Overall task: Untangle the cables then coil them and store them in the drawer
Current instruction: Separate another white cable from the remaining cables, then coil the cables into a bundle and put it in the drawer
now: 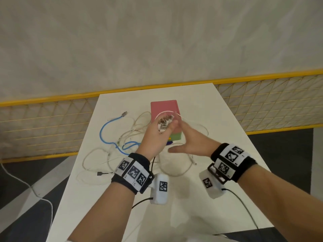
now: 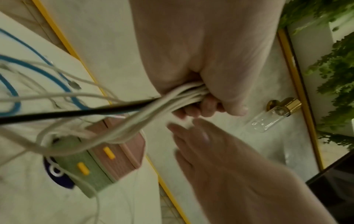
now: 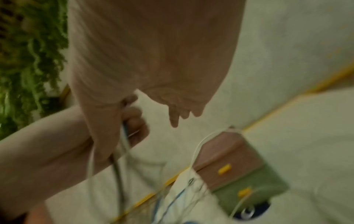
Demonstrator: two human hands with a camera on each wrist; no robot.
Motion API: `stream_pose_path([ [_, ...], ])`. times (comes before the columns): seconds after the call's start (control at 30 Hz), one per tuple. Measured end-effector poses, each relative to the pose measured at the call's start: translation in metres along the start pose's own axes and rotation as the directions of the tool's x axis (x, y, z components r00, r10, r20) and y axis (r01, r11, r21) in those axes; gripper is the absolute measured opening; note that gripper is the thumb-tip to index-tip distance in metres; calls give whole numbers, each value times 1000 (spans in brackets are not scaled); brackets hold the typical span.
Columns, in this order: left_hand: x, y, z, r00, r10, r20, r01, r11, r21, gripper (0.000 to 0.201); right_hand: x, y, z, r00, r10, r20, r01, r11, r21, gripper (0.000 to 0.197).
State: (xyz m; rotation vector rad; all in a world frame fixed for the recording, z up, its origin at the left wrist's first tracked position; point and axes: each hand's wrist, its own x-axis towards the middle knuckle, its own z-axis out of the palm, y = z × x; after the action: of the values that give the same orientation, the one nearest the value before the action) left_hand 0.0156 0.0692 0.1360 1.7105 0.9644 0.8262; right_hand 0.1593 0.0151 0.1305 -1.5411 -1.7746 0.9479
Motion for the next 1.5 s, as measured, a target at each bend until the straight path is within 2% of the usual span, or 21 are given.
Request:
stream_pose_path([
  [0.03, -1, 8, 5, 1000, 10, 5, -10, 1000, -17, 15, 3, -9, 9, 1000, -31, -6, 31, 990, 135, 91],
  [0.1, 1, 22, 10, 1000, 10, 5, -10, 999, -47, 20, 7, -21, 22, 996, -51, -73, 73, 936, 346, 67],
  [0.13, 2, 27, 10, 1000, 14, 11, -14, 999, -38, 26, 6, -28, 24, 994, -45, -100, 82, 907, 412, 60],
  [0.2, 4, 35, 7, 999, 38, 31, -38, 999, -2, 18, 4, -37, 23, 997, -50, -67, 76, 865, 496, 52],
  [0.27, 6, 37, 1, 997, 58, 45, -58, 998, 20, 8, 5, -43, 22, 999, -32, -14, 35, 868, 495, 40],
  [0.37, 5, 41, -9, 993, 118, 31, -117, 993, -22, 24, 9, -46, 23, 993, 83, -87, -40, 910, 413, 12],
  [0.47, 8, 46, -25, 967, 248, 50, -252, 961, 113, 64, 12, -47, 27, 982, 117, -149, -58, 935, 349, 21],
  [0.5, 8, 49, -29, 958, 277, 76, -287, 939, 189, 62, 12, -49, 27, 980, 121, -160, -57, 933, 355, 20],
  [0.57, 10, 52, -30, 931, 344, 119, -364, 877, 314, 31, 11, -53, 27, 972, 134, -194, -48, 919, 392, 15],
  [0.6, 10, 52, -29, 921, 365, 136, -389, 859, 333, 17, 12, -54, 26, 967, 147, -209, -47, 906, 420, 14],
  [0.63, 10, 53, -29, 915, 372, 153, -402, 856, 325, 14, 13, -54, 25, 962, 156, -223, -41, 893, 448, 14],
  [0.7, 11, 51, -28, 914, 360, 186, -401, 872, 281, 21, 13, -53, 24, 954, 177, -243, -39, 874, 485, 13],
  [0.83, 8, 52, -24, 924, 282, 257, -338, 919, 205, 30, 15, -50, 23, 950, 219, -222, -70, 845, 531, 24],
  [0.93, 9, 54, -20, 930, 248, 272, -299, 940, 166, 34, 15, -51, 23, 953, 230, -200, -76, 815, 574, 12],
  [0.97, 10, 54, -20, 927, 260, 270, -317, 928, 195, 32, 14, -51, 22, 953, 232, -193, -82, 814, 575, 15],
  [1.03, 11, 50, -18, 913, 310, 266, -383, 875, 296, 24, 14, -50, 23, 951, 237, -199, -90, 827, 556, 17],
  [1.1, 10, 48, -16, 892, 367, 265, -449, 792, 414, 26, 15, -50, 23, 941, 221, -257, -78, 878, 473, 11],
  [1.2, 8, 47, -14, 875, 405, 264, -479, 655, 584, 36, 17, -49, 24, 914, 171, -367, -69, 959, 275, 28],
  [1.3, 8, 44, -12, 885, 434, 169, -451, 704, 549, 20, 18, -45, 23, 904, 123, -409, -36, 976, 213, 17],
  [1.47, 6, 39, -7, 891, 418, 179, -452, 772, 446, 25, 22, -45, 23, 910, 34, -412, -32, 999, 11, 14],
  [1.5, 6, 38, -7, 892, 419, 169, -449, 784, 428, 26, 21, -44, 23, 909, 52, -413, -31, 998, 57, 13],
])
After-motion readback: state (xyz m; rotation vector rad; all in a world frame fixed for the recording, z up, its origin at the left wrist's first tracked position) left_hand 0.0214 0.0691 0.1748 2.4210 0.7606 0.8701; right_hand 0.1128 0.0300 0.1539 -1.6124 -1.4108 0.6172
